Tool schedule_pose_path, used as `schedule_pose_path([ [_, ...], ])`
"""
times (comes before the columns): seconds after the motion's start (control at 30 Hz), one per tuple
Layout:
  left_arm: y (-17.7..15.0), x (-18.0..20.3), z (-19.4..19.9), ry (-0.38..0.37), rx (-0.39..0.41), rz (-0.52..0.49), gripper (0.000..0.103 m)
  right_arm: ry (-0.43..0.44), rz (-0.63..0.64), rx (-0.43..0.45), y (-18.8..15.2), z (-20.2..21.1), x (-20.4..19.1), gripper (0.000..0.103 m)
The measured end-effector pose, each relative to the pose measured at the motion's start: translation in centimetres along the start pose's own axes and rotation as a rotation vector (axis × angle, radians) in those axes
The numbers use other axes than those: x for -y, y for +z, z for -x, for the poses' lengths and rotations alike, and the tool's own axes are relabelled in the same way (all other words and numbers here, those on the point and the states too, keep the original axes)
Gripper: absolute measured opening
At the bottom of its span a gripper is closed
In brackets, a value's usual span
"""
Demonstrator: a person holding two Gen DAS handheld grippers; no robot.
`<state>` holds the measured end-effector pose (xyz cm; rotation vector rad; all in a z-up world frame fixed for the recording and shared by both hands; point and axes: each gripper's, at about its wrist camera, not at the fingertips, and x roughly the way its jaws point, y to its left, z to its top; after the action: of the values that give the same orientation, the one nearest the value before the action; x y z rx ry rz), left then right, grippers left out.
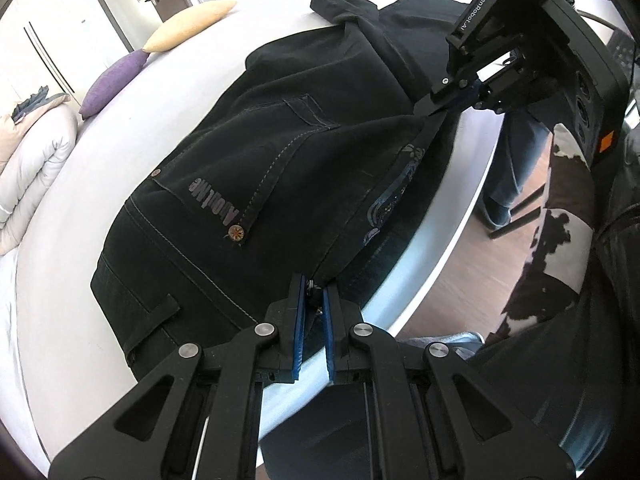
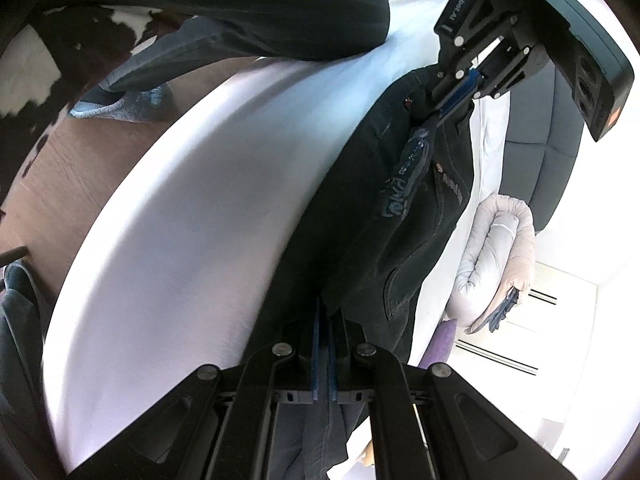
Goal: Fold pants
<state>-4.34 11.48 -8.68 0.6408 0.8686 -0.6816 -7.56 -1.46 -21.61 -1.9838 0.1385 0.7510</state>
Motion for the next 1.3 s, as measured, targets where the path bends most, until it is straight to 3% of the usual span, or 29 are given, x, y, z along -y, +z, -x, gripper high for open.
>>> schedule_pose_path([
  [0.3, -1.3, 0.1, -0.7, -0.004, 0.016, 0.053, 0.01, 0.019, -0.037, -0.027, 1.4, -0.2, -1.4, 0.006],
  [0.43, -1.9, 0.5, -0.1, 0.015, -0.033, 0.056, 0.027, 0.005, -0.058, -0.05, 1.8, -0.4, -1.8, 0.007],
  [0.5, -2.4, 0.0, 0.6, -0.027, -0.064, 0.094, 0.033, -0.001, -0.064, -0.056, 1.7, -0.4, -1.9, 0.007],
  [0.57, -3.0, -0.8, 1.7, -0.029, -0.08, 0.144, 0.064, 0.0, -0.081, -0.062, 1.6, -0.3, -1.9, 0.007],
  [0.63, -3.0, -1.6, 3.1, 0.009, -0.042, 0.184, 0.064, -0.002, -0.097, -0.07, 1.7, -0.3, -1.8, 0.007],
  [0.77, -0.5, -3.3, 5.2, -0.005, 0.107, 0.343, 0.064, -0.016, -0.126, -0.082, 1.6, -0.3, -1.8, 0.007],
  [0.93, 4.9, -4.0, 2.1, -0.016, 0.212, 0.505, 0.064, -0.052, -0.227, -0.088, 1.5, -0.1, -1.7, 0.008],
  [1.0, 6.0, -3.8, -0.2, -0.045, 0.199, 0.55, 0.064, -0.091, -0.277, -0.09, 1.3, 0.1, -1.7, 0.015],
  [1.03, 6.5, -3.6, -2.4, -0.058, 0.149, 0.588, 0.064, -0.114, -0.305, -0.088, 1.2, 0.3, -1.6, 0.025],
  [1.1, 6.5, -3.2, -5.5, -0.081, 0.058, 0.627, 0.064, -0.188, -0.393, -0.083, 0.5, 1.1, -1.0, 0.065],
  [1.17, 6.4, -2.0, -6.2, -0.014, 0.075, 0.595, 0.065, -0.212, -0.527, -0.054, -0.9, 2.5, 0.1, 0.092],
  [1.23, 6.4, -1.7, -6.1, 0.006, 0.073, 0.614, 0.065, -0.169, -0.726, -0.01, -3.3, 3.9, 1.6, 0.1],
  [1.3, 6.6, -1.7, -6.1, 0.005, 0.071, 0.637, 0.065, -0.136, -0.922, -0.02, -6.3, 4.2, 2.9, 0.099],
])
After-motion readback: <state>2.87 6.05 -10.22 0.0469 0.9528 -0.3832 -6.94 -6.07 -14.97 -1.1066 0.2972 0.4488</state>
